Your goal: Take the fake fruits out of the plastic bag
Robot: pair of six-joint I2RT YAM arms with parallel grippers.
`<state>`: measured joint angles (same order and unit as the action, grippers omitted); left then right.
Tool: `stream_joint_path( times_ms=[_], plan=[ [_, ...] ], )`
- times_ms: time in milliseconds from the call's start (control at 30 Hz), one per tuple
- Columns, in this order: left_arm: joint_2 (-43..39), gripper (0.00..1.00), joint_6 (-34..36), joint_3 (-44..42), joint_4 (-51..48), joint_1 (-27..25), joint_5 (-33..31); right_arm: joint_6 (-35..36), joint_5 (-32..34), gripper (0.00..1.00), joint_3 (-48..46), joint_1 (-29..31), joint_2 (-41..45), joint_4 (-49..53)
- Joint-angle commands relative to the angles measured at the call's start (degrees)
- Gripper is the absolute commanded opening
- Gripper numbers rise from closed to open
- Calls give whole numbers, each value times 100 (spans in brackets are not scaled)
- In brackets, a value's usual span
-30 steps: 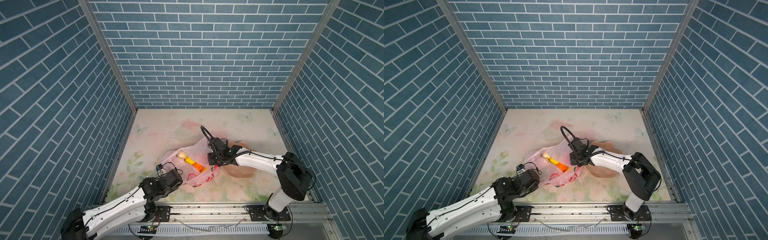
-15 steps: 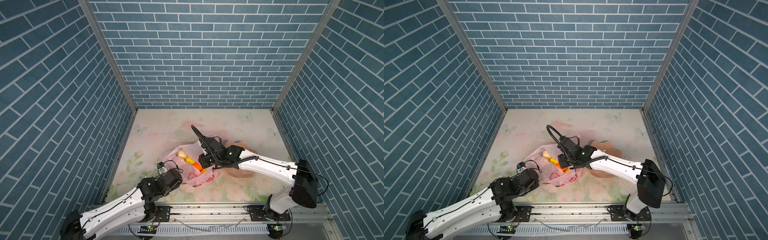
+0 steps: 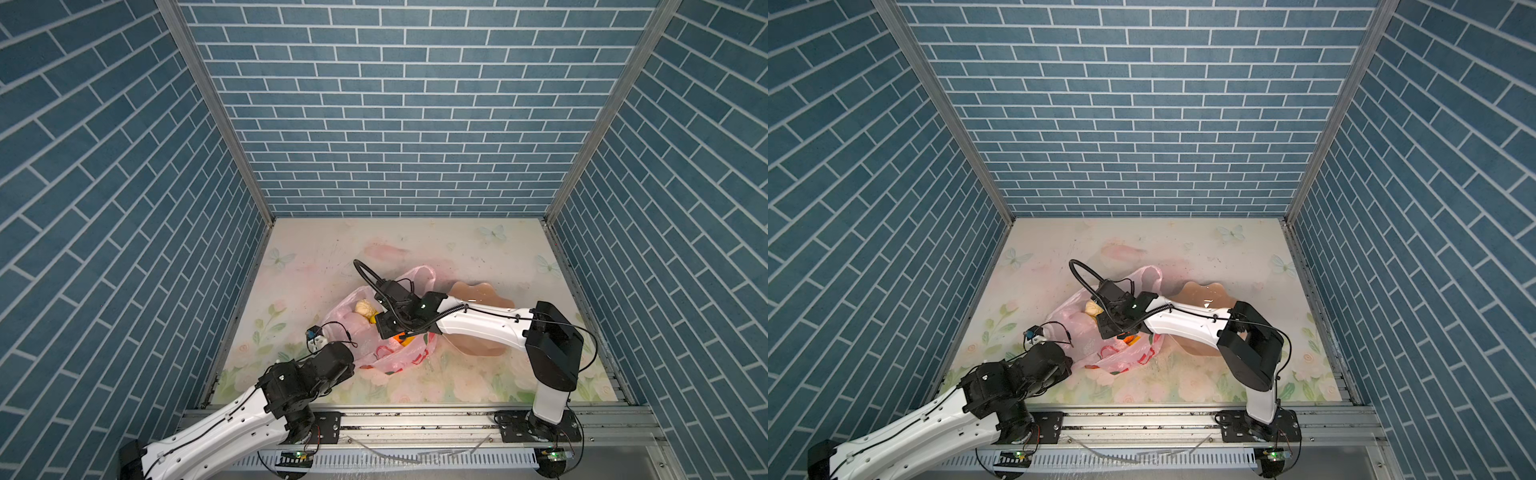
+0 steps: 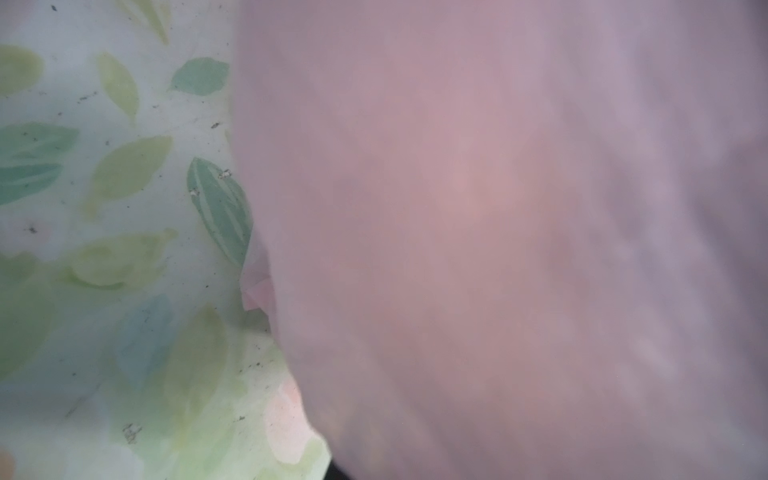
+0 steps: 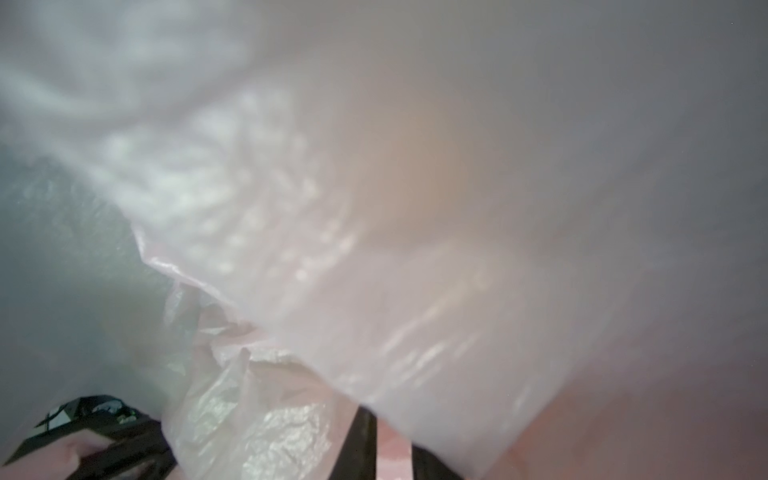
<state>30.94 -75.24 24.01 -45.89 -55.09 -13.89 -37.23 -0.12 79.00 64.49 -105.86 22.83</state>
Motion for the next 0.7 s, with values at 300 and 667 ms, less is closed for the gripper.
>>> stream_joint_path(
  times_ms=[300,667],
  plan=[
    [-462,15,-261,-187,-668,-67,105,290,1278,17,561,-670,-148,369],
    [-633,14,-474,-379,-779,-111,148,650,1446,17,465,-1283,-311,232]
  ],
)
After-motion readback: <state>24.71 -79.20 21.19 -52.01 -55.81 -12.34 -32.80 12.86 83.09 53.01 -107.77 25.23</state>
